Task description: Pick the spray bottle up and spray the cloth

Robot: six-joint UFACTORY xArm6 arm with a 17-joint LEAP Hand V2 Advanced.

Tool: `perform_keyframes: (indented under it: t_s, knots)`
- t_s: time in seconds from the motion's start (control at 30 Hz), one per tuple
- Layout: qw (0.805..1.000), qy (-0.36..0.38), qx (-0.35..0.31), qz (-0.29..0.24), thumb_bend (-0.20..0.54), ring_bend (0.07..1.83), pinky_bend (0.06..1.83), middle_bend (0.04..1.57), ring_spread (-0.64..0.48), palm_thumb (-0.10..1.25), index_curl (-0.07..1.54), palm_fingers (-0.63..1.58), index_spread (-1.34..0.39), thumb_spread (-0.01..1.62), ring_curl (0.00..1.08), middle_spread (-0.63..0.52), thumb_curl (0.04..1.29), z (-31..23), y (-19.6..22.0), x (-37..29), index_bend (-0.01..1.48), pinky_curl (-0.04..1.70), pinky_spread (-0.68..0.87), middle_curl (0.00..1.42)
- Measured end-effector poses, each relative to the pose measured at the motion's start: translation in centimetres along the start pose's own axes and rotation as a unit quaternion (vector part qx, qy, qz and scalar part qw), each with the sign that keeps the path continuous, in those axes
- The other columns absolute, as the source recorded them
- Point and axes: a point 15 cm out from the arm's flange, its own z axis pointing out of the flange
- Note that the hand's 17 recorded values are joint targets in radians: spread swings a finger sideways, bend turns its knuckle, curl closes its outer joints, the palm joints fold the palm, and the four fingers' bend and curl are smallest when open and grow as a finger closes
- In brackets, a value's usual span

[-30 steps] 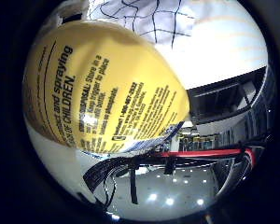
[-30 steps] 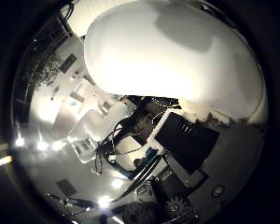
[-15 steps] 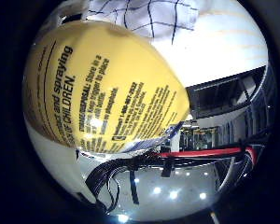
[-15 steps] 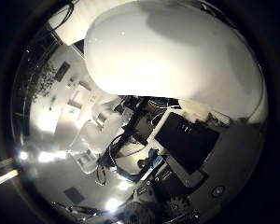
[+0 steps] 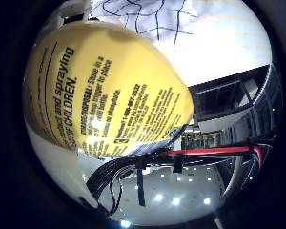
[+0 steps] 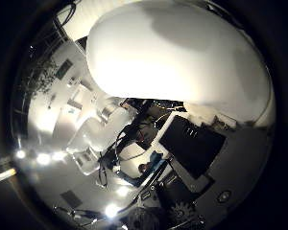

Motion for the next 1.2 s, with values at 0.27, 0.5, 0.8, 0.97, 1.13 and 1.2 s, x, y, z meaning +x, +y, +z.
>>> perform_keyframes:
  t_s: [0.27,0.5,0.8,0.97,1.13,1.2]
  knots:
    - [1.0,-0.011,-0.011,0.006,-0.021,1.39,0.99,1.42,-0.2,1.02,0.84,1.12,-0.21,0.41,0.78,-0.09,0.96,0.9,-1.6,1.3,1.18,1.55,-0.14,0.73]
    - [1.0,-0.003,0.016,-0.014,-0.021,1.39,0.99,1.42,-0.2,1.02,0.84,1.13,-0.21,0.41,0.78,-0.09,0.96,0.1,-1.7,1.3,1.18,1.55,-0.14,0.73]
    - [0.993,0.032,0.101,-0.047,-0.022,1.4,0.99,1.42,-0.2,1.01,0.83,1.13,-0.21,0.41,0.77,-0.1,0.96,-3.2,-1.1,0.3,1.18,1.55,-0.15,0.73]
    - [0.982,0.063,0.161,-0.07,-0.021,1.4,0.98,1.41,-0.2,1.02,0.83,1.13,-0.2,0.4,0.77,-0.1,0.96,-5.5,-1.5,-0.7,1.19,1.55,-0.15,0.72]
    - [0.967,0.091,0.216,-0.099,-0.022,1.4,0.98,1.41,-0.2,1.02,0.82,1.13,-0.2,0.39,0.77,-0.1,0.96,-7.6,-2.5,-2.5,1.19,1.55,-0.15,0.73]
    - [0.96,0.095,0.237,-0.111,-0.022,1.4,0.98,1.42,-0.2,1.02,0.82,1.13,-0.2,0.39,0.77,-0.1,0.96,-8.5,-2.9,-3.3,1.19,1.55,-0.15,0.73]
